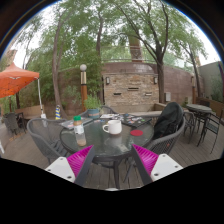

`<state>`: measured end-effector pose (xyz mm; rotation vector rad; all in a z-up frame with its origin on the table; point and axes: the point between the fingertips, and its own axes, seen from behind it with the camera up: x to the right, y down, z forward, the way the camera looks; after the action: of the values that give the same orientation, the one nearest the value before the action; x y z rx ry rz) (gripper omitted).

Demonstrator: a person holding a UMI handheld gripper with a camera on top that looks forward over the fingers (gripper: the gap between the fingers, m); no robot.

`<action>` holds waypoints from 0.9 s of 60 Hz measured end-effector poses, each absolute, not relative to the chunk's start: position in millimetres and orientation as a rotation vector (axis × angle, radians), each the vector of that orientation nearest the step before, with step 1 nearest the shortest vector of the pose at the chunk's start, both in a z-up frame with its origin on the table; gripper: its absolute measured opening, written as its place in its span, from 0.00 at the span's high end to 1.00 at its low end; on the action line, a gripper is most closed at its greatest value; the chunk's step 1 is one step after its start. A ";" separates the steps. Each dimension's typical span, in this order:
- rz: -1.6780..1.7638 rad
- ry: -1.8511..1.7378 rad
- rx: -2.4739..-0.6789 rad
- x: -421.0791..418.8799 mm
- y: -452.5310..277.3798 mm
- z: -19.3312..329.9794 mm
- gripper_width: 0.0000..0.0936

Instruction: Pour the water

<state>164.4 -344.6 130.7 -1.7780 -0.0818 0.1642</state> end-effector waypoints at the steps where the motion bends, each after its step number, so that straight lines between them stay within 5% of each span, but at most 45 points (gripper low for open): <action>1: 0.164 -0.081 -1.777 166.3 -349.1 133.7 0.13; 24: 0.169 -0.134 -1.738 129.6 -320.7 131.0 0.12; 54: 0.218 -0.128 -1.678 -42.8 -145.7 92.6 0.13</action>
<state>-42.8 -145.7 92.6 -1.6780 -0.1281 0.2176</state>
